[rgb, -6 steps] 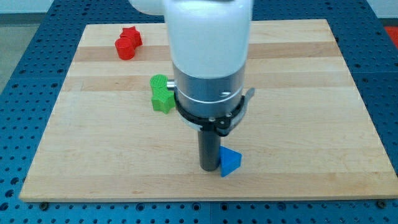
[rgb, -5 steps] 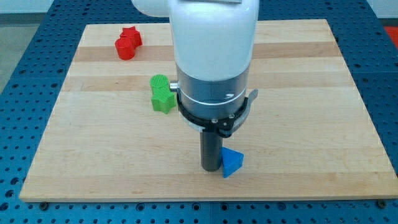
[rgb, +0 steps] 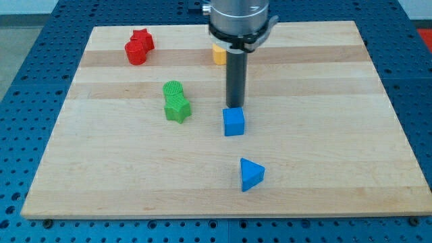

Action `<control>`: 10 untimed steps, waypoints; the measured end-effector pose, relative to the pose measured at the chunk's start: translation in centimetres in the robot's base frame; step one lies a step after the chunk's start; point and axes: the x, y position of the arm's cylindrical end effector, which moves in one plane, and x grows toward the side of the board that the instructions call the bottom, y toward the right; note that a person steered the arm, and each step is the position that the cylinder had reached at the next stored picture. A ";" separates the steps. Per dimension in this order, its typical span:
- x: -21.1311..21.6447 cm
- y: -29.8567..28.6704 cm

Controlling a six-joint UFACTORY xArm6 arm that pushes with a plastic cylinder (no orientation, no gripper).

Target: Move the blue cube to the left of the blue triangle

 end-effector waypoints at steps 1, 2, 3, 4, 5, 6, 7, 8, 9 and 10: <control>1.3 1.1; 4.4 1.1; 5.7 1.1; 5.7 0.1; 5.7 -1.0; 5.8 -1.2; 7.2 -1.2; 8.6 -1.0; 8.9 -0.5; 9.1 -0.4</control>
